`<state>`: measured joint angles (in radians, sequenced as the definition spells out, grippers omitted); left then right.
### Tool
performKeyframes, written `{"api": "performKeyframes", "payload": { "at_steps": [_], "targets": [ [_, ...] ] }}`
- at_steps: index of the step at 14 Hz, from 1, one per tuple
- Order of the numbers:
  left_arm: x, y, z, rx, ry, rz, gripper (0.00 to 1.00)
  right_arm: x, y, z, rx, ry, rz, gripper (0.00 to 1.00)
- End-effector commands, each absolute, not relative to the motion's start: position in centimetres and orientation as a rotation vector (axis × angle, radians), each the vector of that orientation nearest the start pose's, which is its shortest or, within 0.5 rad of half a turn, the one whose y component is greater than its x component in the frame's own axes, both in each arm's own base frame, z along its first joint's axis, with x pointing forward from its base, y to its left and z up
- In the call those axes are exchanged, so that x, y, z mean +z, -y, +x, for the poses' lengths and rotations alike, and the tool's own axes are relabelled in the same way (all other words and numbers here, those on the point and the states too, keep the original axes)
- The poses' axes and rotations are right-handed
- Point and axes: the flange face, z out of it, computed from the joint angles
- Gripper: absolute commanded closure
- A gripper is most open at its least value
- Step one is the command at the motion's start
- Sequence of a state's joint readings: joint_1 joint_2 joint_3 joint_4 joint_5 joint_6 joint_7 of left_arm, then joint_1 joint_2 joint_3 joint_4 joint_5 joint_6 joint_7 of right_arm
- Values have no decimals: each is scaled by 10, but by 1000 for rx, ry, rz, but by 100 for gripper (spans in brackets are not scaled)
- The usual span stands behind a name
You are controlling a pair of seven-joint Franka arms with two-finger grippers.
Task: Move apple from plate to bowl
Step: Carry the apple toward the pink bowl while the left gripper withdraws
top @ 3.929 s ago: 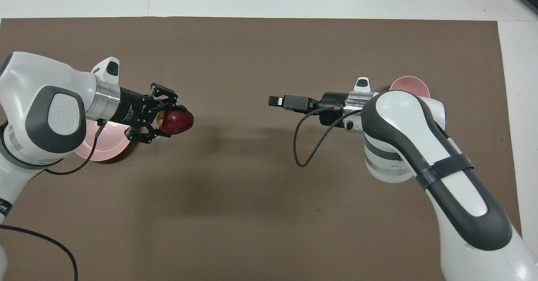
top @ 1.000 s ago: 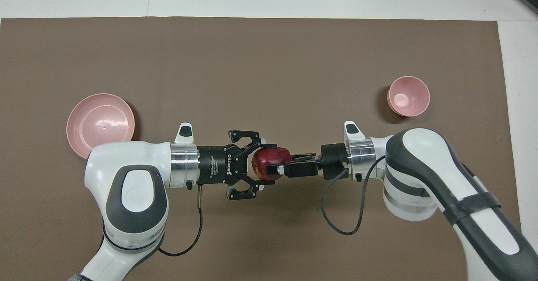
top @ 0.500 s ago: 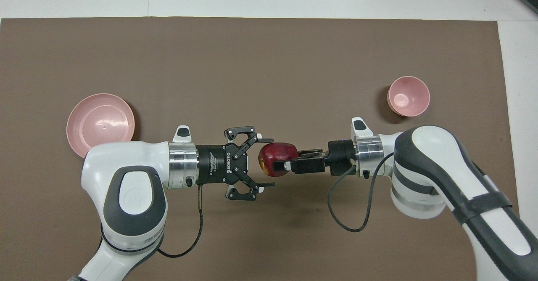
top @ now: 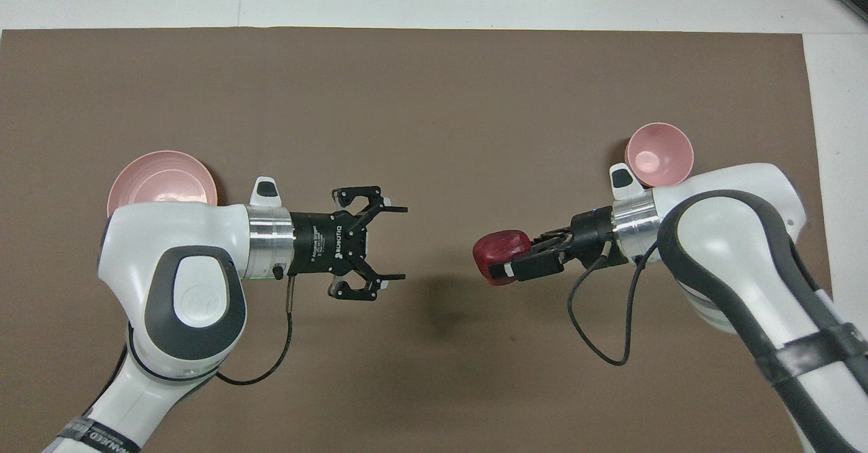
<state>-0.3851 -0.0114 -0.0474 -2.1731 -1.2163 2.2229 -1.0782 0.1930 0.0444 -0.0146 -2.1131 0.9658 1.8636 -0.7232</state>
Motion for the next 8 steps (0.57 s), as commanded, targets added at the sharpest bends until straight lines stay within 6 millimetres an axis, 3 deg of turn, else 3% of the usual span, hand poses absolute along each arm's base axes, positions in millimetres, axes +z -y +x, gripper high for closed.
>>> {"api": "performKeyframes", "payload": {
  "at_steps": [1,3,6,8],
  "targets": [
    [418,220,510,-712,-1552,1721,0,414,-139,525,91,597,-2367,62],
    [425,183,533,-658,-1593,1656,0,413,-115,533,125,647,-2499,62],
    [479,138,564,-416,-1538,1815,0,410,-82,548,163,692,-2669,63],
    [503,141,569,-266,-1473,1986,0,426,-72,559,171,718,-2821,63]
  ]
}}
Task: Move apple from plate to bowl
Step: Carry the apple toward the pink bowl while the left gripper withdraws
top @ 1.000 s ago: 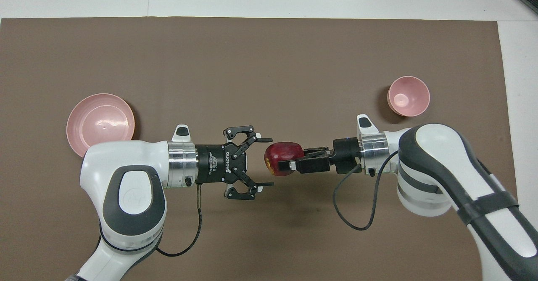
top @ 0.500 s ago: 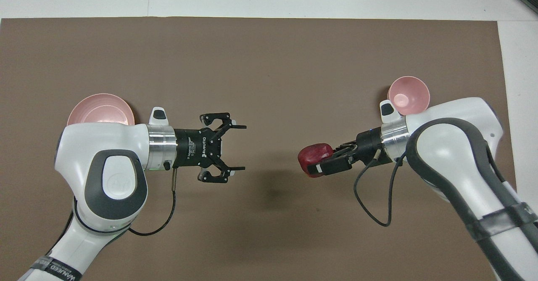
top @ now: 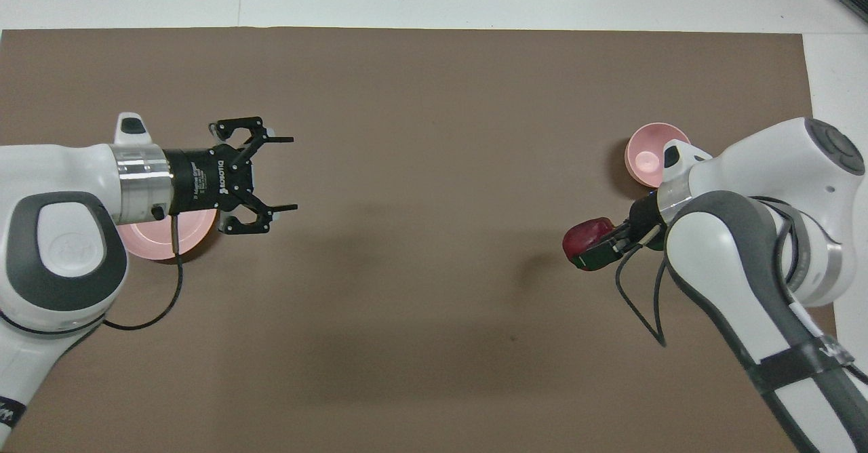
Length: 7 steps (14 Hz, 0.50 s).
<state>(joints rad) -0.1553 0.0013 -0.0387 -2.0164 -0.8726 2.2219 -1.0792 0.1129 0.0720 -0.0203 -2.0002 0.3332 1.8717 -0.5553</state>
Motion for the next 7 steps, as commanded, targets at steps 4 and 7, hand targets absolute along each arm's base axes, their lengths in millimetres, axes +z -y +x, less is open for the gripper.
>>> {"api": "performKeyframes", "payload": {
  "at_steps": [4,7],
  "targets": [
    [526,141,577,-89,-1375,2235,0,438,-62,577,153,745,-3081,64],
    [535,141,582,35,-1254,2433,0,439,-48,595,-25,746,-3246,65]
  ]
}}
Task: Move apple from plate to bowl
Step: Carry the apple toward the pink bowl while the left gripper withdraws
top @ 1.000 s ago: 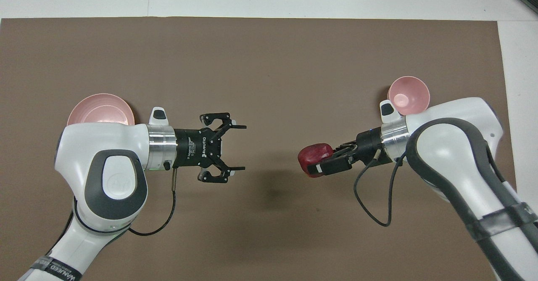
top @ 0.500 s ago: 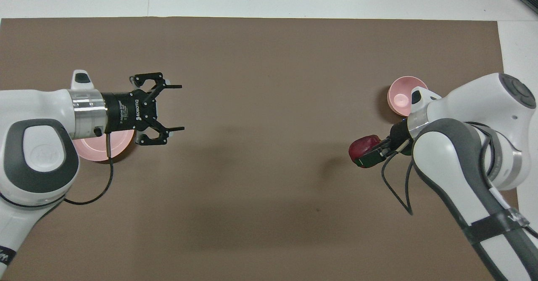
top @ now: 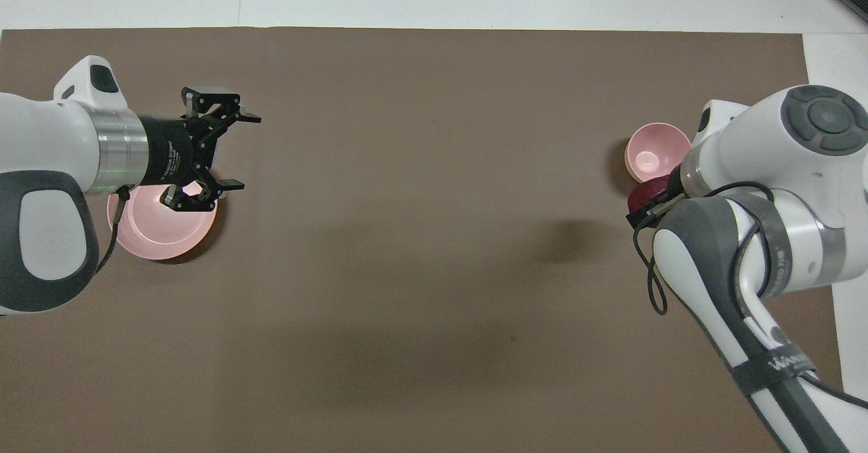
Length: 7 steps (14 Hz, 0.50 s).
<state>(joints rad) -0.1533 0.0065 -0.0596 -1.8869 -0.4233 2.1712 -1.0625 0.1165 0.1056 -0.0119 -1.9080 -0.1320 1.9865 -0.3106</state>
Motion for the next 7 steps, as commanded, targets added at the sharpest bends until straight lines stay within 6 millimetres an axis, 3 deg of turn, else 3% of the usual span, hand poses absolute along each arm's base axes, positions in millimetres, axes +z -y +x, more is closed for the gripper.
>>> {"api": "performKeyframes", "payload": {
  "at_steps": [1,3,7],
  "targets": [
    [536,139,582,-88,1509,-3169,0,439,-42,600,-97,740,-3260,65],
    [538,131,582,-169,1294,-3203,0,418,-13,614,-147,686,-3281,66],
    [535,117,575,-213,759,-3191,0,381,-6,638,-280,701,-3308,66]
  ]
}}
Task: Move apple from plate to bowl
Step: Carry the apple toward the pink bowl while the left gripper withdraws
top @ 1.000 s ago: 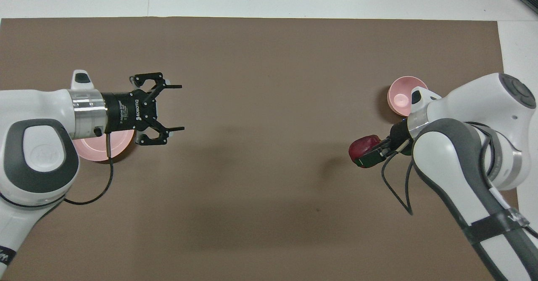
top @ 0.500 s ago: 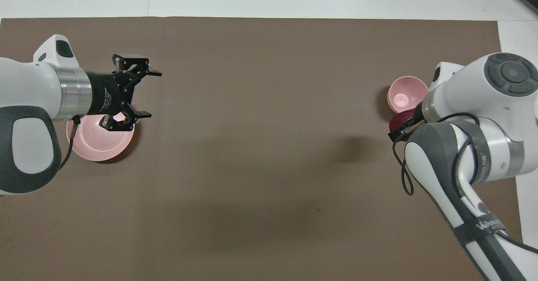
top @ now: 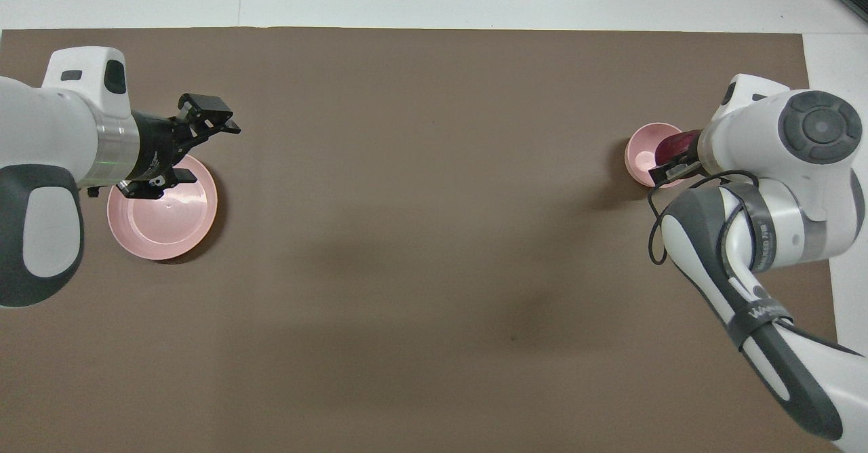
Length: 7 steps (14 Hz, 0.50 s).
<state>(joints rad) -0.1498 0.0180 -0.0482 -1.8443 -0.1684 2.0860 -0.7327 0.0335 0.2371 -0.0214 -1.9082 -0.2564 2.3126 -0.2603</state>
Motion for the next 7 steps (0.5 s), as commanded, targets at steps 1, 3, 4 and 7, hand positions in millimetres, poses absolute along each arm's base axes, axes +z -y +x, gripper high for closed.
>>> {"api": "performKeyframes", "payload": {
  "at_steps": [1,3,4,7],
  "targets": [
    [535,112,573,-212,600,-3178,0,375,-7,640,-302,703,-3306,66],
    [535,100,572,-176,385,-3157,0,371,-7,642,-311,690,-3305,66],
    [539,92,571,-153,247,-3132,0,370,-7,642,-311,654,-3311,64],
    [559,63,573,-111,-76,-3104,0,361,-4,639,-282,627,-3316,47]
  ]
}}
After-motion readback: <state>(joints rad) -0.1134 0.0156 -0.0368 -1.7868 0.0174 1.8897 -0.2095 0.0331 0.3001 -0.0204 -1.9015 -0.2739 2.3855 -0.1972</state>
